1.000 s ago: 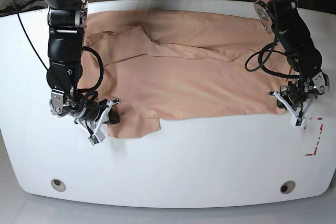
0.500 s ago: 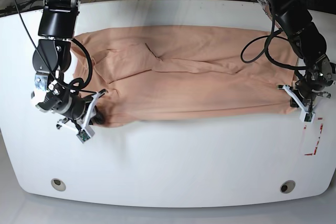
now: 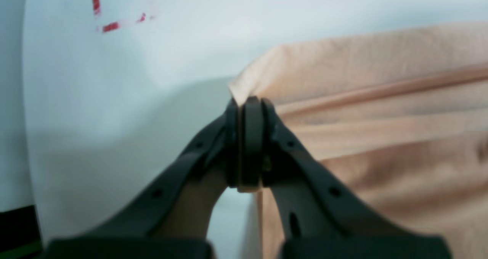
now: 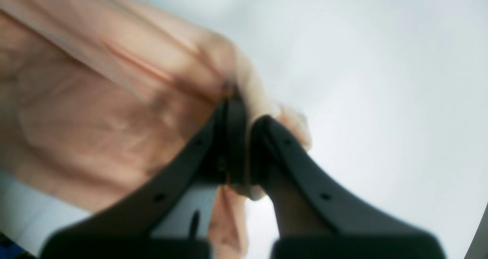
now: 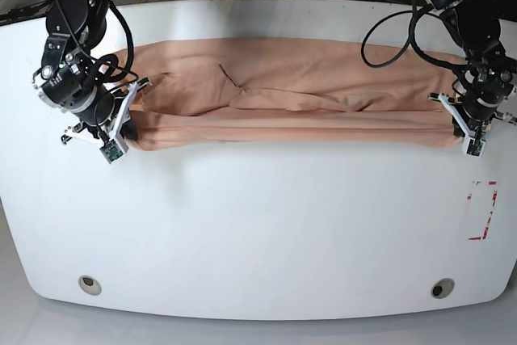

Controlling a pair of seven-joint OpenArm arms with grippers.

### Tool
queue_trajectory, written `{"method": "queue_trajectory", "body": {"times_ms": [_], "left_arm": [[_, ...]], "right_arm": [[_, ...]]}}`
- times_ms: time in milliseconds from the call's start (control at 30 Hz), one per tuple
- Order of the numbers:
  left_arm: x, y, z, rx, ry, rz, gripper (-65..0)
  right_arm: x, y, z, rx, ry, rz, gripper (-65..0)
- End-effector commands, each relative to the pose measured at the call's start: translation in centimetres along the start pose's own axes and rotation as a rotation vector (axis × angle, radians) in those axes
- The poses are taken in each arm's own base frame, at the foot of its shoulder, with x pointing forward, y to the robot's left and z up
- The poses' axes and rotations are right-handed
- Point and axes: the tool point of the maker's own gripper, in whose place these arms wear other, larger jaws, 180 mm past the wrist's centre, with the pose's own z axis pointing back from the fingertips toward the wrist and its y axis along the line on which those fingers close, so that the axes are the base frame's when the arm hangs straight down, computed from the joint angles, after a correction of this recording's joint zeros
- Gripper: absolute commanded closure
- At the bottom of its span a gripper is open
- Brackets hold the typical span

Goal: Fold the T-shirt properly
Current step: 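Fold the hem up over the shoulders with both grippers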

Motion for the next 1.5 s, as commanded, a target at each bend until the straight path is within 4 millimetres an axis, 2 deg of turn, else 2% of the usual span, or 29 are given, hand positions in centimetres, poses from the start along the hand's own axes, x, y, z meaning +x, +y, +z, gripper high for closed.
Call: {"method": "queue_trajectory", "body": {"times_ms": [0,233,333,433,467,567,633,667,800,900,1033,1100,1233,1333,1433,1467], "left_arm": [[-0.5,1.7,1.4,0.069,0.049,-0.034,0.0],[-5.0,1.0,2.5,0.054,0.182,-0.065,0.0],[-6.5,0.5,2.8,0.04,0.216,-0.073,-1.8],[-7.3,-0.4,2.8,0.015,0.239,-0.089,-13.5],[-7.8,-0.8,2.8,0.003,0.251,-0.099,-20.7],[-8.6,-1.9,2.9,-0.025,0.27,-0.125,-36.0],[-8.0,-1.5,3.1,-0.021,0.263,-0.169,-42.2],[-7.2,-1.6,3.2,-0.02,0.247,-0.194,-42.4],[-4.8,-1.8,4.9,0.007,0.183,-0.267,-41.5],[-2.7,-2.1,6.0,0.013,0.111,-0.283,-41.5],[-2.3,-2.8,6.1,-0.026,0.103,-0.255,-41.5],[-2.0,-2.7,5.9,-0.03,0.114,-0.25,-41.4],[-1.9,-4.1,4.5,-0.063,0.154,-0.251,-41.4],[-3.4,-5.2,3.6,-0.088,0.212,-0.275,-41.4],[-4.4,-5.4,3.2,-0.101,0.247,-0.279,-41.4],[-4.7,-5.4,3.1,-0.105,0.256,-0.277,-41.4]], "right_arm": [[-1.0,-0.7,0.8,-0.035,0.022,-0.009,0.0],[-5.5,1.9,0.8,0.012,0.108,-0.085,-0.3],[-6.9,2.9,0.9,0.032,0.138,-0.104,-4.1],[-8.2,3.7,1.0,0.042,0.168,-0.115,-14.3],[-8.6,3.9,1.1,0.048,0.177,-0.117,-20.9],[-9.3,4.3,1.3,0.058,0.194,-0.117,-36.8],[-9.5,4.1,1.5,0.053,0.198,-0.12,-45.7],[-9.5,3.6,1.9,0.034,0.192,-0.124,-46.8],[-8.7,2.1,3.1,0.011,0.12,-0.196,-45.3],[-7.1,1.7,3.7,0.048,0.024,-0.24,-45.0],[-4.1,2.0,3.8,0.119,-0.1,-0.261,-45.0],[-3.5,2.1,3.8,0.129,-0.121,-0.265,-45.0],[-2.2,3.2,1.8,0.179,-0.115,-0.238,-43.3],[-2.2,4.9,-0.3,0.232,-0.079,-0.231,-34.4],[-3.8,4.9,-2.3,0.22,0.002,-0.249,-24.7],[-4.4,4.7,-2.7,0.207,0.031,-0.249,-23.6]]}}
